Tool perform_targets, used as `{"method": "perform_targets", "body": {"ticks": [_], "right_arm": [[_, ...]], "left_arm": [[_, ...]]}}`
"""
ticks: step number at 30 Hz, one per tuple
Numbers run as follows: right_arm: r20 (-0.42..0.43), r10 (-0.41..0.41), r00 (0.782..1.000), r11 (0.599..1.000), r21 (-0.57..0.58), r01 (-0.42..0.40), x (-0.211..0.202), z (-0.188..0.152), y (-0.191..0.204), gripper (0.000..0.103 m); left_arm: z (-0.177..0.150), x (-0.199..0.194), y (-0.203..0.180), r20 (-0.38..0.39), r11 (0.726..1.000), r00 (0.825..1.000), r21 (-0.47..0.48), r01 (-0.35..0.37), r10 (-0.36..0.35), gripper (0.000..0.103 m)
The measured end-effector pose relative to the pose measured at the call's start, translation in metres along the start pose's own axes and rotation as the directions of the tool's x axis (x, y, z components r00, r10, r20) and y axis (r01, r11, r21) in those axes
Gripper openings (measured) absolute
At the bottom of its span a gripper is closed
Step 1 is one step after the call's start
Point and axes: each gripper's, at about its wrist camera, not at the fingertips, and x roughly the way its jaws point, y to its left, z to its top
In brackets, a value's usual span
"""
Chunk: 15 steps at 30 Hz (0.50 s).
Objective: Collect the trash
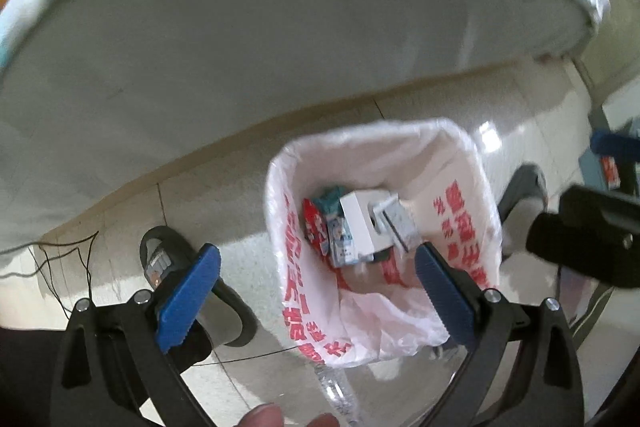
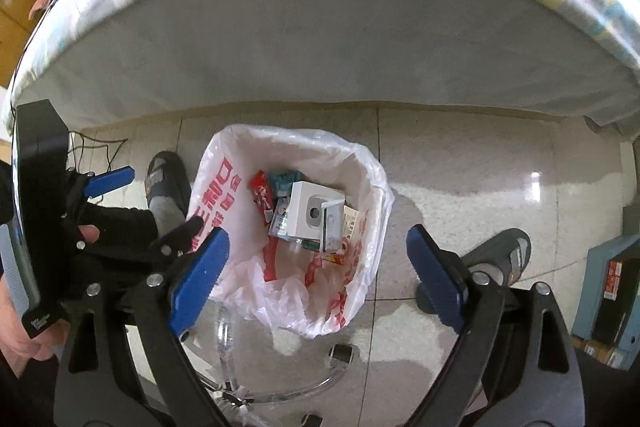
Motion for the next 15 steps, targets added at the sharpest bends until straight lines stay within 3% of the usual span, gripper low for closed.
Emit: {"method": "perform_targets", "body": {"ticks": [5, 7, 15], "right_arm": [[0.029, 0.008, 1.000, 1.000, 0.020, -0.008, -0.026, 0.000, 0.002, 0.088], [0.045, -0.008, 0.999, 1.000, 0.017, 0.007, -0.038, 0.001, 0.005, 0.093], [0.138, -0.029, 0.990, 1.000, 0.014, 0.028, -0.098, 0.006, 0.016, 0.096]], "left_arm": [[0.006, -0.022, 0.018, 0.046, 0.996, 0.999, -0.085, 0.008, -0.004, 0.095], [0.009, -0.031, 0.024, 0.057, 0.993, 0.998, -0.115, 0.014, -0.007, 0.095], [0.020, -0.090, 0.050, 0.130, 0.980, 0.990, -0.196, -0.024, 0.050, 0.095]]}}
